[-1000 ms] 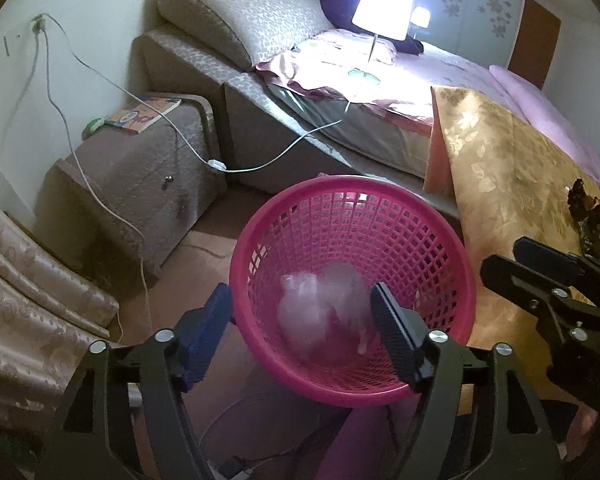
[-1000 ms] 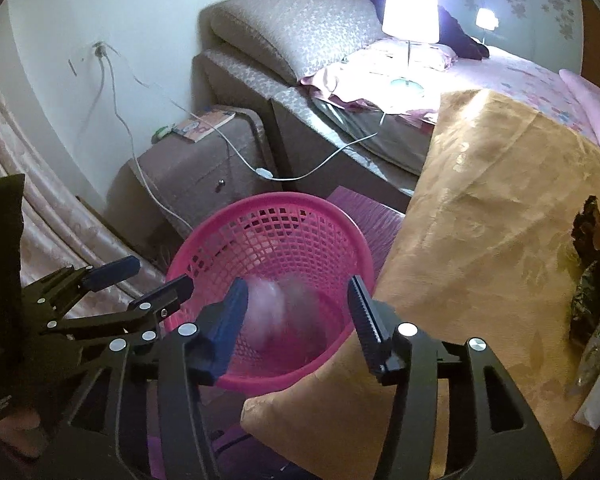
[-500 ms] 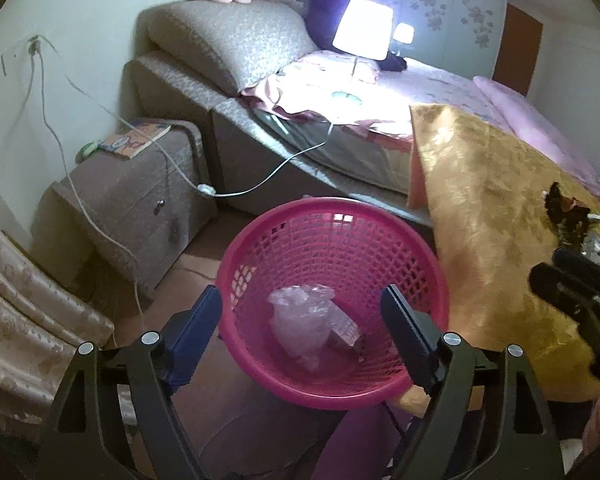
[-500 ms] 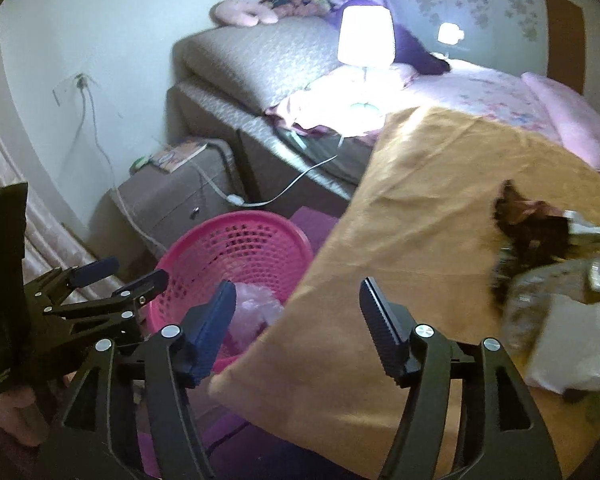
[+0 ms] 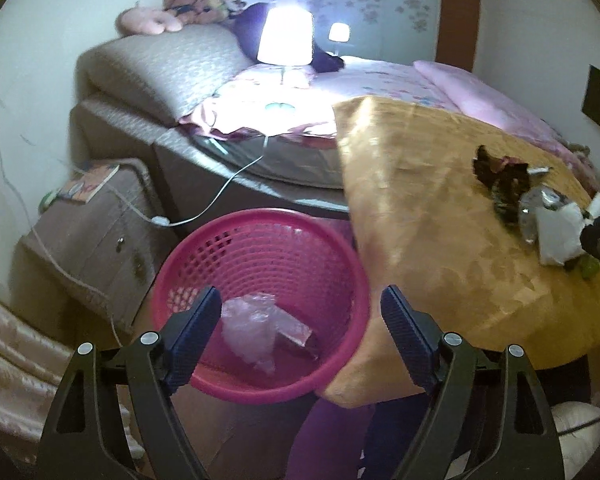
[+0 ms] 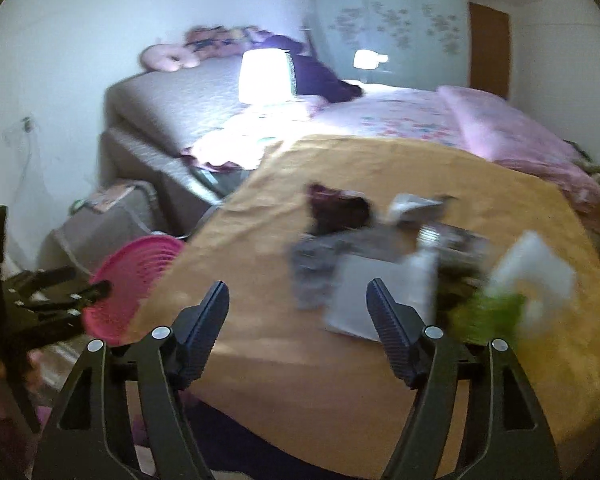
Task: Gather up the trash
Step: 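Move both tools back over the trash on the bedspread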
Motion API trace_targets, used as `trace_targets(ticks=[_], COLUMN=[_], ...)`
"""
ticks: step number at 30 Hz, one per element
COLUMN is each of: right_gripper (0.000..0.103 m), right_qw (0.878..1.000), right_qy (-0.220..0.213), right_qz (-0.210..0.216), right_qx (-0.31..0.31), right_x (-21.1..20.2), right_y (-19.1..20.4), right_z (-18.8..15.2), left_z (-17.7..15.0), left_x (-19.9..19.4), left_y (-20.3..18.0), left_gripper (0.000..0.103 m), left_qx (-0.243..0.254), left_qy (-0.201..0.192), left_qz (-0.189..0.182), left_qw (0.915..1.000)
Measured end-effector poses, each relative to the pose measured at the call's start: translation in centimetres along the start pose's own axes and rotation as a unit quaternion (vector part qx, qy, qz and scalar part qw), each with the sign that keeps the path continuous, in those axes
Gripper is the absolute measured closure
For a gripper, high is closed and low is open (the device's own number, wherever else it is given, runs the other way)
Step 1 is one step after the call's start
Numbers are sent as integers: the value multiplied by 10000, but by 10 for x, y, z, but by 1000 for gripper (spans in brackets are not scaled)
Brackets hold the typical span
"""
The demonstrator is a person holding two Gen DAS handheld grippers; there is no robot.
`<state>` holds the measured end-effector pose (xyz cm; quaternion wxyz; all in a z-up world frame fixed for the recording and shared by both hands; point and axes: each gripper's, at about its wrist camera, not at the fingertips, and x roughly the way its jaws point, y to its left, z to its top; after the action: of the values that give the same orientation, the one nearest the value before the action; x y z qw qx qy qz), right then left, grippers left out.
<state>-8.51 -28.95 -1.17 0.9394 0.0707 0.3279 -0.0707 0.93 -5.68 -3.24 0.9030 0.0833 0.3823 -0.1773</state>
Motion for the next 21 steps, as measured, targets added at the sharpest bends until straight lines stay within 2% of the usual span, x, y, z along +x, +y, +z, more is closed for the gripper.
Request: trace_targets(ticks=[8, 13, 21], right_gripper=[33, 33, 33], right_qw=[9969, 9943, 9906], right_qy=[12, -45, -151], right_qz=[-728, -957, -1144], right_qx=[291, 464, 728], right_x=[-19, -26, -40], right_y=[-57, -80, -105], right_z=[-15, -21, -27], left_z=[6, 9, 20], left_x=[3, 2, 1], left_y=[-37, -73, -134], left_gripper=[24, 24, 24], left_qx=[455, 917, 1369], left_qy=[52, 56, -11], left_qz=[-328, -616, -1148], left_qw=[9984, 9939, 9839])
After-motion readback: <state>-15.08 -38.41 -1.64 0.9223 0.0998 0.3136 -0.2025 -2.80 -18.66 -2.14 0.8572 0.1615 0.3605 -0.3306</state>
